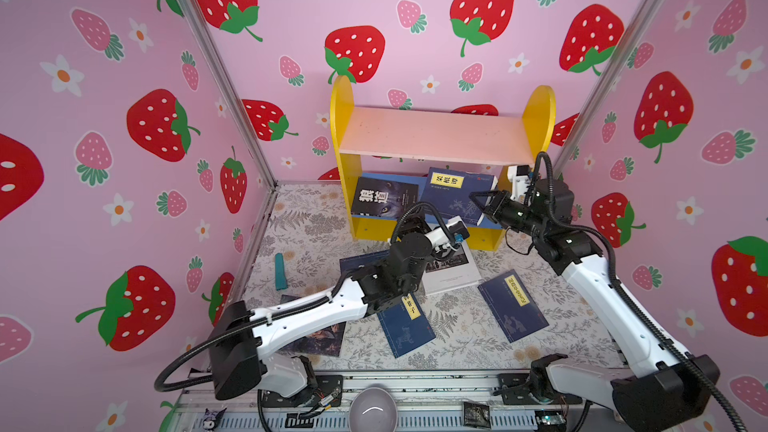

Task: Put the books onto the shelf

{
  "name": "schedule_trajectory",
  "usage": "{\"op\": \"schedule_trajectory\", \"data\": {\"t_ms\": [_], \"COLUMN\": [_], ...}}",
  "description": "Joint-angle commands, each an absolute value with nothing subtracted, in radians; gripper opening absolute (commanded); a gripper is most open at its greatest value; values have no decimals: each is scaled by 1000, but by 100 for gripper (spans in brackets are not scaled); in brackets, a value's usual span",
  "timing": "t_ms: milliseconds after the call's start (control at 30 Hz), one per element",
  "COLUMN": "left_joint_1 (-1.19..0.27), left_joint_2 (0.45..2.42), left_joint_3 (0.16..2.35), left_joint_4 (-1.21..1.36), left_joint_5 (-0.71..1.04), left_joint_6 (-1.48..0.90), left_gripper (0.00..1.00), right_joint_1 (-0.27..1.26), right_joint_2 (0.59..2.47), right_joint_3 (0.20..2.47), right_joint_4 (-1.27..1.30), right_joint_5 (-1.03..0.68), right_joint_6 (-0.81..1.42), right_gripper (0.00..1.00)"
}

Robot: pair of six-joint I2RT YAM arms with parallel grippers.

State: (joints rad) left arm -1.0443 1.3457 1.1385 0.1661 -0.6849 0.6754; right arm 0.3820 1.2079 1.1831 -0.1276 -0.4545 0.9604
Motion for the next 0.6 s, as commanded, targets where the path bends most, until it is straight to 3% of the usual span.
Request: {"op": "schedule_trajectory", "data": {"t_ms": [0,133,333,567], "left_joint_1": [-1021,-878,-473,-422], "left_joint_2": [1213,1050,960,1113], "left_joint_3": [1185,1213,1172,1157], "left_joint_4": [-102,-274,-214,201], "left_joint_5": [-563,-336,297,580], "left_joint_6": [224,-100,-591,-1023], "left_gripper": [89,100,99,96], "right_joint_1": [377,377,379,383], "right_joint_2": [1210,1195,1119,1130], "right_joint_3": [1189,1213,1201,1154], "right_joint_4": [-24,7,148,458], "right_joint_5": [-541,-671,-754,-725], "right_joint_6": [898,843,899,1095], "right_gripper": [0,0,0,0]}}
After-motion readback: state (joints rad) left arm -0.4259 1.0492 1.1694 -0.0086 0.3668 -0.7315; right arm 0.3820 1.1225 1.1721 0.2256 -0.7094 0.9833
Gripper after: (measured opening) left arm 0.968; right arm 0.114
